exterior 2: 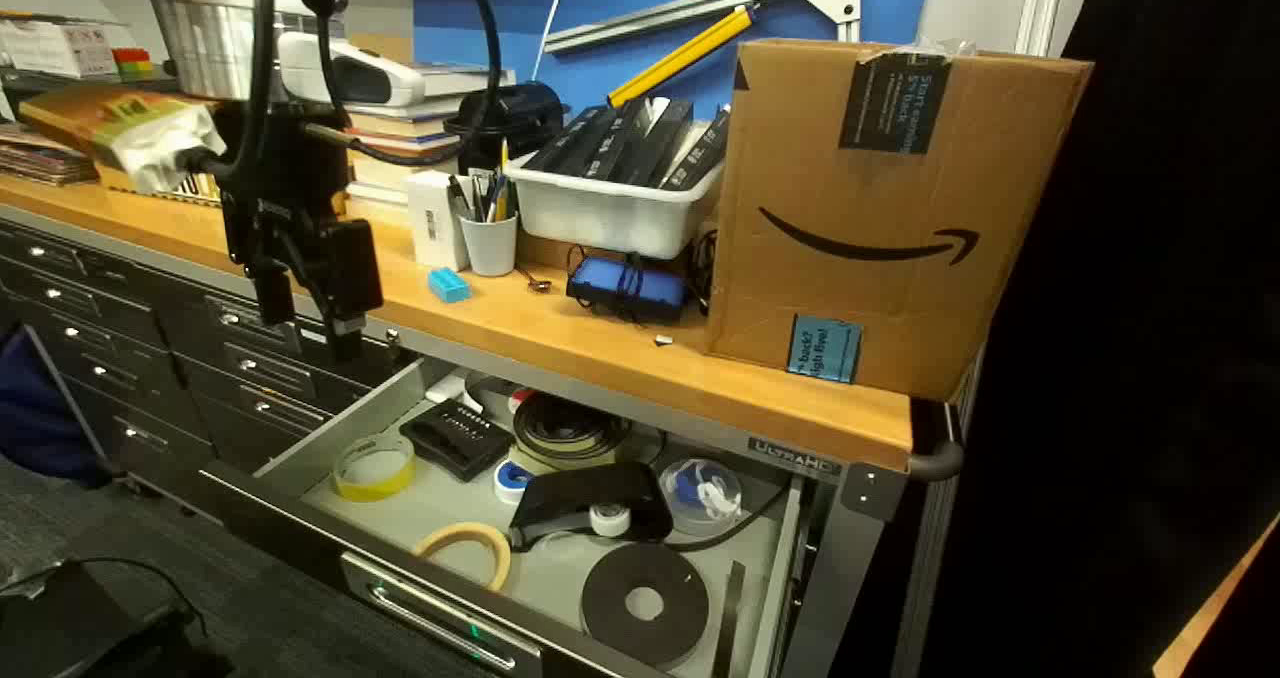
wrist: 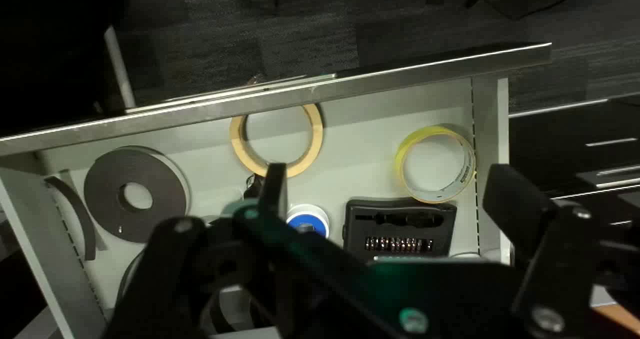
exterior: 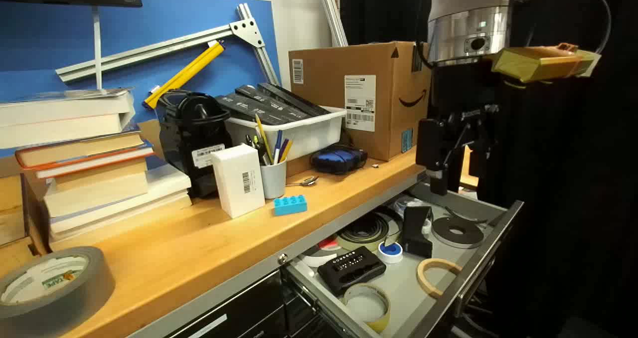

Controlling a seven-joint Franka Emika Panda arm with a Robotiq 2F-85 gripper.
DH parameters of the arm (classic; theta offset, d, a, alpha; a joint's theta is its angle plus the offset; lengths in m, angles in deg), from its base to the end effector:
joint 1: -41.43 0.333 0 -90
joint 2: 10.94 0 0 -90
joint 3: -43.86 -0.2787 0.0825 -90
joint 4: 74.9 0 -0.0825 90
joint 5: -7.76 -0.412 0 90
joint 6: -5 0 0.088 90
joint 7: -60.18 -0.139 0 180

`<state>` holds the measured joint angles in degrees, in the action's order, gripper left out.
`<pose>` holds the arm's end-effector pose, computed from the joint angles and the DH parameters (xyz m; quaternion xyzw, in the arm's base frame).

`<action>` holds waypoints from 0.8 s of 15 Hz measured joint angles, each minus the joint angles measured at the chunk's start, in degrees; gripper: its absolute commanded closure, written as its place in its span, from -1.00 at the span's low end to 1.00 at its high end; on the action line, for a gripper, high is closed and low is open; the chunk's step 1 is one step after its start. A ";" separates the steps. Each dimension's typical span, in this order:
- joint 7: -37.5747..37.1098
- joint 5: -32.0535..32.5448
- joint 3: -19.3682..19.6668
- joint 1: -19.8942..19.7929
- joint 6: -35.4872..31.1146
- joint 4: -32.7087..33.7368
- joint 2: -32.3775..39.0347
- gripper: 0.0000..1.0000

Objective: Pick up the light blue object from the base top, put it in the open drawer and close it

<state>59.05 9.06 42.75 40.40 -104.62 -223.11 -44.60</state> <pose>0.3990 -0.0027 0.3685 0.9989 -0.0067 -0.0429 0.0163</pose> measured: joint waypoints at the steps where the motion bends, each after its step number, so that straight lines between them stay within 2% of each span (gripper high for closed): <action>1: 0.00 0.00 0.00 0.00 0.00 0.20 -0.02 -1.00; 12: 0.00 0.00 -0.01 0.03 -0.10 0.57 0.14 -1.00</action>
<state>59.05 9.06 42.74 40.44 -104.72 -222.55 -44.46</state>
